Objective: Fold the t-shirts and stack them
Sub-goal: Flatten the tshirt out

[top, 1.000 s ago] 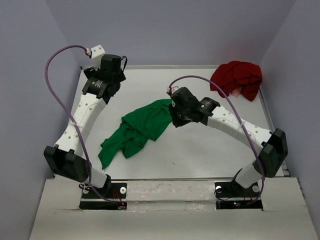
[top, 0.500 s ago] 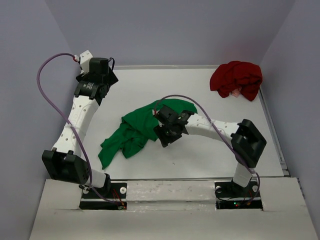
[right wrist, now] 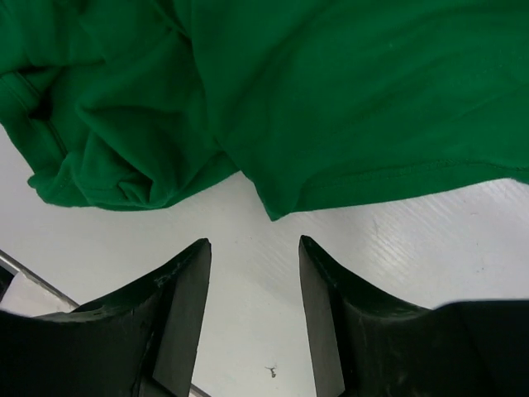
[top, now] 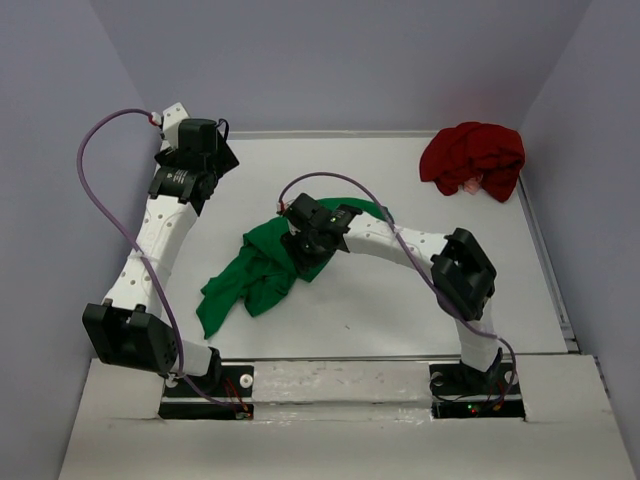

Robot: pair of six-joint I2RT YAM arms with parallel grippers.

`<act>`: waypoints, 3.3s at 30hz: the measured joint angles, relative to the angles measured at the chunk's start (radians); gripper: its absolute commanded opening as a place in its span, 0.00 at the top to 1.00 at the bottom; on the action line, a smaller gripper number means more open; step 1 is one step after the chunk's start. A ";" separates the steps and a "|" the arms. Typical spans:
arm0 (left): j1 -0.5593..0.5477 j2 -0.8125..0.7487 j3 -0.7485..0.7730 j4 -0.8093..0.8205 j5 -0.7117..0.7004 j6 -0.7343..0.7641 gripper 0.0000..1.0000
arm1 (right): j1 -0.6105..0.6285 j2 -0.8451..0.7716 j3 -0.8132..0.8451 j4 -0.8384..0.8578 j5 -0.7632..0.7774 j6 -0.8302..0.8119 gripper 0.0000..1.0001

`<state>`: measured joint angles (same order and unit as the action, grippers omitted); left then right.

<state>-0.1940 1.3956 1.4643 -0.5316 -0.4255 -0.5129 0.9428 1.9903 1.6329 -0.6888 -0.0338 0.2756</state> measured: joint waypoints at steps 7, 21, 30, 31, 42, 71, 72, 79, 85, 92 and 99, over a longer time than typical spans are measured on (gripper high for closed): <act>0.000 0.000 -0.001 0.019 0.005 0.010 0.07 | 0.000 0.043 0.018 -0.004 -0.011 -0.002 0.52; 0.000 -0.019 -0.001 0.020 0.015 0.023 0.07 | 0.000 0.124 0.050 -0.008 -0.031 -0.003 0.55; 0.000 -0.056 -0.001 0.021 0.015 0.035 0.07 | 0.000 0.169 0.094 -0.006 -0.039 -0.007 0.58; 0.000 -0.057 -0.001 0.021 0.015 0.037 0.07 | 0.000 0.172 0.094 -0.006 -0.041 -0.007 0.58; 0.000 -0.088 -0.001 0.021 0.026 0.049 0.07 | 0.000 0.176 0.097 -0.006 -0.033 -0.003 1.00; 0.002 -0.068 -0.116 0.067 0.120 0.113 0.18 | -0.505 0.017 0.256 -0.120 0.636 -0.118 1.00; 0.002 -0.057 -0.116 0.070 0.126 0.116 0.21 | -0.523 0.017 0.264 -0.122 0.634 -0.129 1.00; -0.046 -0.003 -0.124 0.079 0.163 0.159 0.18 | -0.579 0.033 0.332 -0.139 0.624 -0.174 1.00; -0.188 0.077 -0.131 0.071 0.165 0.179 0.18 | -0.610 0.062 0.384 -0.149 0.604 -0.186 1.00; -0.269 0.109 -0.189 0.070 0.202 0.183 0.20 | -0.658 0.077 0.389 -0.157 0.580 -0.193 1.00; -0.316 0.115 -0.189 0.072 0.214 0.172 0.24 | -0.714 0.079 0.389 -0.165 0.565 -0.193 1.00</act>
<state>-0.5102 1.5105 1.2755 -0.4599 -0.2119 -0.3412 0.2291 2.0689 2.0216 -0.8536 0.5308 0.0826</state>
